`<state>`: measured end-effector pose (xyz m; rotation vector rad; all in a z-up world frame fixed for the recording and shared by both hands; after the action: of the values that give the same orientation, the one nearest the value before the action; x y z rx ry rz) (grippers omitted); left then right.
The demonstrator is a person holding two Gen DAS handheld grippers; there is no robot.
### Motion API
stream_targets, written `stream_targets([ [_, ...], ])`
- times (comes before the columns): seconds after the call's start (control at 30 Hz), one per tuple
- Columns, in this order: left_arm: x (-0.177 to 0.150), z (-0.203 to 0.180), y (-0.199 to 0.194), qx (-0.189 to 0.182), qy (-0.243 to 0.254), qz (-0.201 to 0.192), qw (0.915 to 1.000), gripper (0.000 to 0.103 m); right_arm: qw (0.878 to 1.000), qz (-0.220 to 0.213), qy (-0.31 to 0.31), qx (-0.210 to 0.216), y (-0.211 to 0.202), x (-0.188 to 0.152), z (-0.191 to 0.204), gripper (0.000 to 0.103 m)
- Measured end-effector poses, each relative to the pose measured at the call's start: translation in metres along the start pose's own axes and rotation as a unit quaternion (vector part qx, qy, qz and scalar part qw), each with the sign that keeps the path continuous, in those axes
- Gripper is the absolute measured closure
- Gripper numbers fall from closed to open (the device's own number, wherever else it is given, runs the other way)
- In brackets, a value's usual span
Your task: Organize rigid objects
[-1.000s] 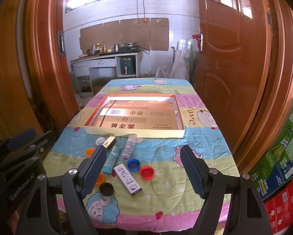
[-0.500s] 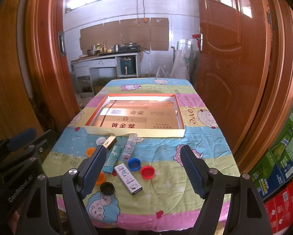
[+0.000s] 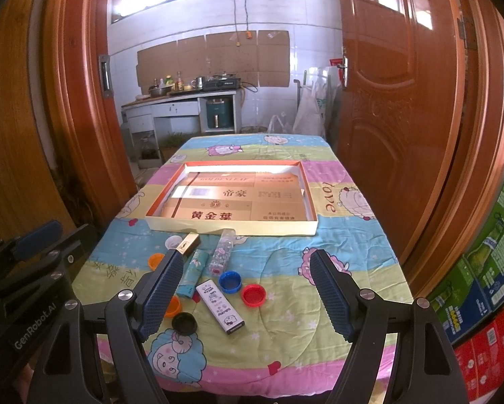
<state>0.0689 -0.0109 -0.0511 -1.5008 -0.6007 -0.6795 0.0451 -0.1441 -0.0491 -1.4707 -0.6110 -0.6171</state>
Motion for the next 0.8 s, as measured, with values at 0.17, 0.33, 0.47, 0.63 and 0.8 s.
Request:
stream_targets([
  [0.17, -0.0002, 0.0001, -0.0003, 0.0, 0.0, 0.0, 1.0, 0.057, 1.0, 0.0, 0.0, 0.0, 0.0, -0.0001, 0.0003, 0.024],
  [0.33, -0.0011, -0.0006, -0.0005, -0.001, 0.0, 0.001, 1.0, 0.057, 1.0, 0.0, 0.0, 0.0, -0.0002, -0.0005, 0.0016, 0.024],
  [0.47, -0.0023, -0.0011, -0.0007, -0.001, 0.001, 0.001, 1.0, 0.057, 1.0, 0.0, 0.001, 0.001, 0.0, -0.0004, 0.0003, 0.024],
  [0.63, -0.0035, -0.0022, -0.0007, -0.005, 0.001, 0.002, 1.0, 0.057, 1.0, 0.002, 0.001, 0.001, 0.0006, -0.0018, 0.0031, 0.024],
  [0.8, -0.0047, 0.0007, 0.0009, -0.001, 0.001, 0.002, 1.0, 0.057, 1.0, 0.003, 0.002, 0.001, 0.003, -0.0032, 0.0013, 0.024],
])
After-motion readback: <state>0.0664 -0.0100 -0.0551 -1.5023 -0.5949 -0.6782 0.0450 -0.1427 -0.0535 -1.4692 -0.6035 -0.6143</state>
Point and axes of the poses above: each gripper's, at about its wrist camera, not at the fingertips, and y roughly the way its jaws point, z to its left, x to its top, the point moved 10 cm from there along y, roughly the way its jaws point, and after that the axes turned 10 degrees about z, right-handed, at the moved point
